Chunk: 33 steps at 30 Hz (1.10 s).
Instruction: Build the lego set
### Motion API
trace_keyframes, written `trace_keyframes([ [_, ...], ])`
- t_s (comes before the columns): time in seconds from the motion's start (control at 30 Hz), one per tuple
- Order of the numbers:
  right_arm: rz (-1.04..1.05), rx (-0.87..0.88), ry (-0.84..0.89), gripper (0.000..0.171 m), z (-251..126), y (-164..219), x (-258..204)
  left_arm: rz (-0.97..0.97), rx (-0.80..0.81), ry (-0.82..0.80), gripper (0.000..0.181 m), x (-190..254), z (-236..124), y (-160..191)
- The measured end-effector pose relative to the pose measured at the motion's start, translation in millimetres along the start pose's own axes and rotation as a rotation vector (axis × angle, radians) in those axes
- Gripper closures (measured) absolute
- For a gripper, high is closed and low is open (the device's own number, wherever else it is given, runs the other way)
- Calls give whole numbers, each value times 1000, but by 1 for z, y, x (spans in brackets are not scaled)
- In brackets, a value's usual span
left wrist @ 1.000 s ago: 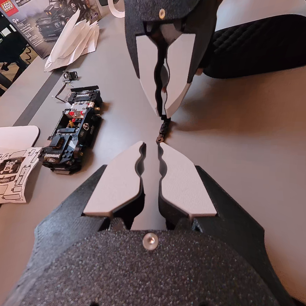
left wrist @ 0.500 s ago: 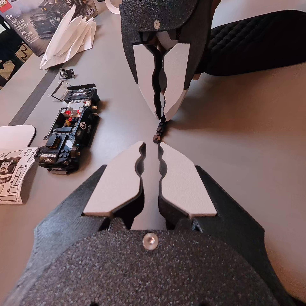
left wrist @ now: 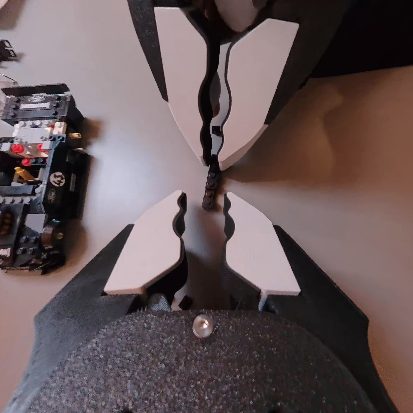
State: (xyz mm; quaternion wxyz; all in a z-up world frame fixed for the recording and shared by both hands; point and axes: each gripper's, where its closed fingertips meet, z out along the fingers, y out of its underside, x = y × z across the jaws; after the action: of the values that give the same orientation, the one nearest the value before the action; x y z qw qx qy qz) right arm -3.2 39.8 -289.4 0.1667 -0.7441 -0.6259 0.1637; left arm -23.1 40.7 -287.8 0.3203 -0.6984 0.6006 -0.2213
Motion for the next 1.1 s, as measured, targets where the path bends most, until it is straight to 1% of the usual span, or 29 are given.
trace_keyframes([
  [0.1, 1, 10, -6, 163, 0, 0, 0, 3, -43, 33, 155, 4, 5, 6],
  [0.13, 0, 10, -6, 163, 1, 0, 0, 1, -31, 39, 158, 6, 6, 4],
  [0.3, -7, 14, -13, 162, 2, -1, 0, 19, -32, 13, 170, 4, 7, 4],
  [0.5, -14, 15, -24, 162, 3, -1, -1, 34, -27, 8, 170, 4, 7, 4],
  [0.63, -34, 23, -28, 156, 3, 0, -1, 43, -24, 4, 170, 4, 7, 4],
  [1.1, -29, 62, -50, 157, 0, -3, -3, 52, -23, 11, 170, 7, 6, 5],
])
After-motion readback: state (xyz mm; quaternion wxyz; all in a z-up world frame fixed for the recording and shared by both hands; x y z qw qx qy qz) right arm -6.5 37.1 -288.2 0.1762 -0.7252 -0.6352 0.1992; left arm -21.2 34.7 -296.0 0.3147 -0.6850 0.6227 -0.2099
